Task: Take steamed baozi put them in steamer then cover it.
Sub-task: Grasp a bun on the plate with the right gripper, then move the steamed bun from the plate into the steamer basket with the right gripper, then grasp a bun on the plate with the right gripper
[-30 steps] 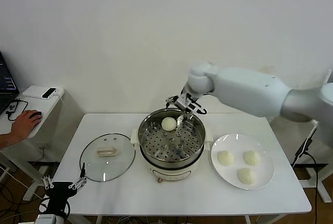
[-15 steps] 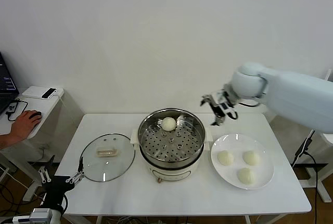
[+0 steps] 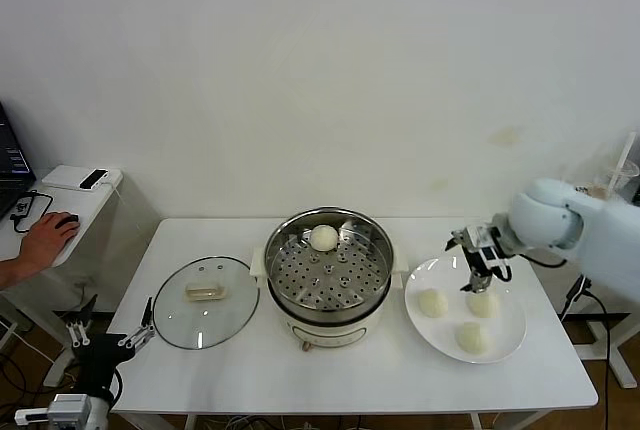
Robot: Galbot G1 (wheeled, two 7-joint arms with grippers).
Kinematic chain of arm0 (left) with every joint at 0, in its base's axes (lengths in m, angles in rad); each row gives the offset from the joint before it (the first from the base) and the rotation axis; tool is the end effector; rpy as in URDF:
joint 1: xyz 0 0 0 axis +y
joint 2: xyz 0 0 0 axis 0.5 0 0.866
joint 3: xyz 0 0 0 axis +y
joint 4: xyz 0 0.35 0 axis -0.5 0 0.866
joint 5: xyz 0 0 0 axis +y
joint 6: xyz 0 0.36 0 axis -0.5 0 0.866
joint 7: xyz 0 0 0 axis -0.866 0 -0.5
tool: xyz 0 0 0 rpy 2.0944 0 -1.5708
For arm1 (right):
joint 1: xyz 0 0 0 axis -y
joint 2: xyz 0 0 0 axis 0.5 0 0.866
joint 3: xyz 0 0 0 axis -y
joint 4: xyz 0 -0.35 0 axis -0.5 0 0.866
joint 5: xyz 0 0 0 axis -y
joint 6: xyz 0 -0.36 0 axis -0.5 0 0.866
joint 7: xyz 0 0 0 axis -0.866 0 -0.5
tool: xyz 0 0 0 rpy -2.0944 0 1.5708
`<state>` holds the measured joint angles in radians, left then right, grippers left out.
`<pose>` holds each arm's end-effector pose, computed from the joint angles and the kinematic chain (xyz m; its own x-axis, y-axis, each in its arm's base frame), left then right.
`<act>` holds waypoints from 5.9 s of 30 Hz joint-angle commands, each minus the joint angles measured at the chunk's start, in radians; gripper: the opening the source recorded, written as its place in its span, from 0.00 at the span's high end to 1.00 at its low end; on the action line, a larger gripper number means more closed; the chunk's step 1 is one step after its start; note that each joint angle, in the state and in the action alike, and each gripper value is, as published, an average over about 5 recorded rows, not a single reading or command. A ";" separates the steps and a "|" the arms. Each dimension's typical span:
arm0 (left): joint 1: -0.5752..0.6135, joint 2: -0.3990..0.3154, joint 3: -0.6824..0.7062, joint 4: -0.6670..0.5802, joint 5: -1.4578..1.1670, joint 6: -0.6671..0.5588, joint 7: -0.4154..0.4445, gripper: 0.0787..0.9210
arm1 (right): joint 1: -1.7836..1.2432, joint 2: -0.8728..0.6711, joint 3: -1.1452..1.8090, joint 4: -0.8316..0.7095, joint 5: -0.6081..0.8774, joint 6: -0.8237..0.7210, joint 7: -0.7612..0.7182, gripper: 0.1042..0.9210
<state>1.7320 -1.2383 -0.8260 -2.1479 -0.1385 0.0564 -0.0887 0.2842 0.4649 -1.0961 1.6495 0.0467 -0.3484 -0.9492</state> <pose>0.1498 0.1351 -0.2719 -0.9848 -0.1587 0.0701 -0.1299 0.9423 0.3085 0.4472 -0.1268 -0.1272 -0.2994 -0.1273 0.9456 -0.9372 -0.1467 -0.3165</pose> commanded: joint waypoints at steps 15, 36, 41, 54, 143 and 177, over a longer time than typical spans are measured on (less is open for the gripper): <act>0.003 -0.009 -0.025 0.005 -0.006 0.000 0.002 0.12 | -0.337 0.180 0.223 -0.260 -0.111 0.043 0.029 0.12; -0.003 -0.010 -0.025 0.014 -0.004 -0.001 0.002 0.12 | -0.356 0.282 0.227 -0.366 -0.131 0.032 0.047 0.18; -0.002 -0.012 -0.026 0.012 -0.004 -0.001 0.002 0.12 | -0.355 0.282 0.228 -0.366 -0.128 0.028 0.036 0.30; -0.002 -0.012 -0.025 -0.003 -0.004 0.000 0.002 0.12 | -0.205 0.174 0.220 -0.285 -0.085 0.023 -0.051 0.43; -0.013 -0.014 -0.033 -0.020 -0.014 0.000 0.004 0.12 | 0.375 0.277 -0.123 -0.079 0.194 -0.084 -0.170 0.12; 0.012 -0.037 0.027 -0.058 -0.002 0.016 0.006 0.12 | -0.556 -0.146 0.469 0.039 -0.201 0.090 -0.168 0.12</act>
<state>1.7425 -1.2727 -0.8010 -2.2030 -0.1419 0.0703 -0.0824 -0.0076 0.3445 -0.8124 1.6881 -0.0897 -0.2742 -1.1241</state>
